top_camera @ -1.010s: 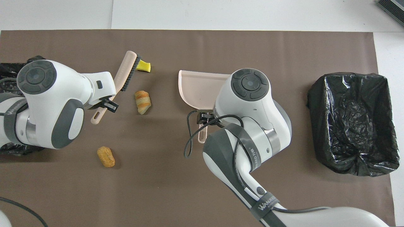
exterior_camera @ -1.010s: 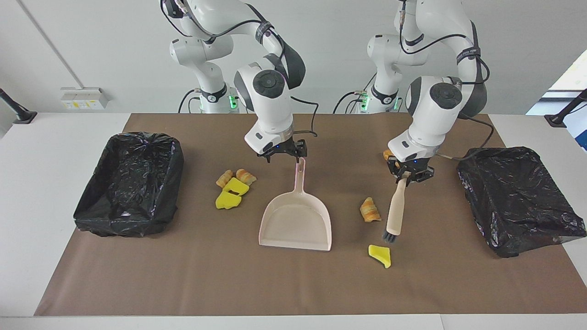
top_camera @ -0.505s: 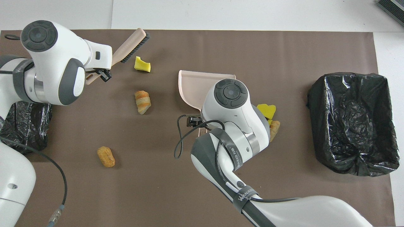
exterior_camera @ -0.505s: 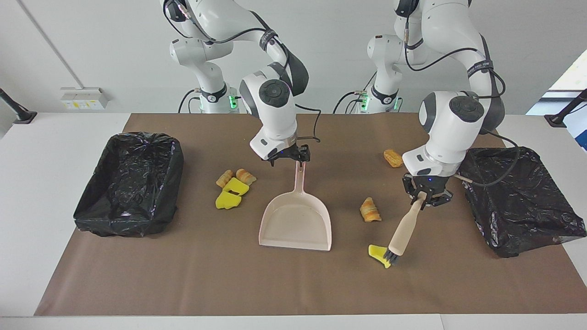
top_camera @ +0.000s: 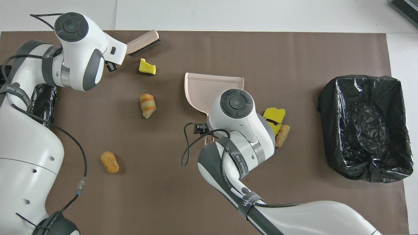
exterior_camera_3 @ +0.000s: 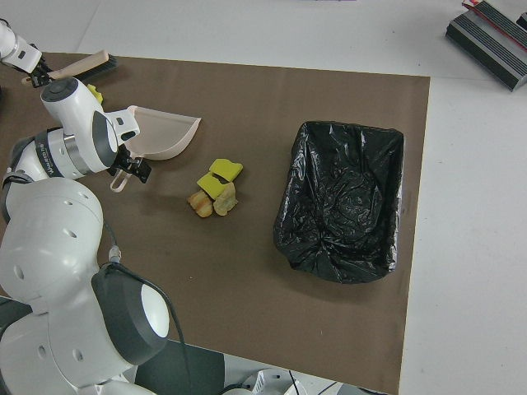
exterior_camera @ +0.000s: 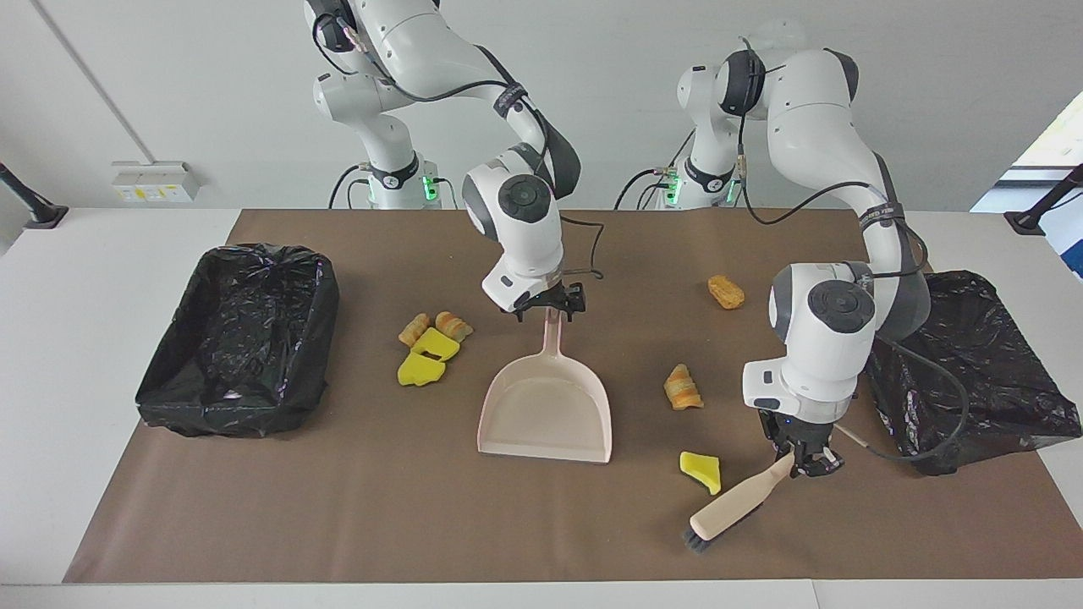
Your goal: Sweep and dump trash in bin
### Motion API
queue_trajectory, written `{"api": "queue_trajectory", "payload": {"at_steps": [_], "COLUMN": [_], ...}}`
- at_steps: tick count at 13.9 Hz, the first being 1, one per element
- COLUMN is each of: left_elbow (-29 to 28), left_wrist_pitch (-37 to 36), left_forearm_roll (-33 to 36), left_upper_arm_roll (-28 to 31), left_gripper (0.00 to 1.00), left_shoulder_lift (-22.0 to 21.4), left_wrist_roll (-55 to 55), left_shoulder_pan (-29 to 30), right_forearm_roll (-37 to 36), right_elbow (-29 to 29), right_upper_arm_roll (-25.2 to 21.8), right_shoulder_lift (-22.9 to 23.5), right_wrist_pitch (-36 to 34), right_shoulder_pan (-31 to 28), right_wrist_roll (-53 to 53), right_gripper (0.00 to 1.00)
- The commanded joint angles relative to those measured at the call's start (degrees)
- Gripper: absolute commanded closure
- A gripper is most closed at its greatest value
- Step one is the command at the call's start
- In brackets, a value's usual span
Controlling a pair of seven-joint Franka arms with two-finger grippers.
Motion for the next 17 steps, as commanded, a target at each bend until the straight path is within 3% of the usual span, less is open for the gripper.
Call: {"api": "queue_trajectory", "payload": {"at_steps": [1,3,7,11,14,17], "left_elbow": [1.11,-4.23,-22.07,-36.22,-39.86,-40.82], "left_wrist_pitch": [-0.24,-0.85,0.73,-1.63,-6.28,-16.37], "left_forearm_roll": [1.72,1.72,1.81,2.69,2.6,2.25], "left_upper_arm_roll": [-0.52,-0.69,-0.69,-0.78,-1.13,-1.22], "left_gripper": [1.0,1.0,1.0,1.0,1.0,1.0], "left_shoulder_lift": [-0.1,-3.94,-15.28,-25.66,-29.8,-34.71], "left_wrist_roll": [2.05,5.55,12.42,14.18,13.22,10.6], "left_shoulder_pan": [0.67,0.41,-0.12,-0.3,-0.99,-1.17], "right_forearm_roll": [0.99,0.9,0.9,-0.24,-0.24,-1.55], "right_elbow": [-1.55,-0.59,0.03,-0.06,-0.06,-0.23], "right_upper_arm_roll": [-0.09,-0.09,-0.09,-0.35,-0.26,-0.52], "right_shoulder_lift": [-0.97,-0.71,-1.58,-7.11,-8.44,-8.97], "right_wrist_pitch": [1.72,0.76,0.05,-2.06,-2.41,-5.31], "right_shoulder_pan": [0.09,0.26,0.26,-1.75,-4.74,-5.53], "right_wrist_roll": [0.29,0.47,-4.51,-16.62,-27.08,-41.13], "right_gripper": [1.0,1.0,1.0,1.0,1.0,1.0]}}
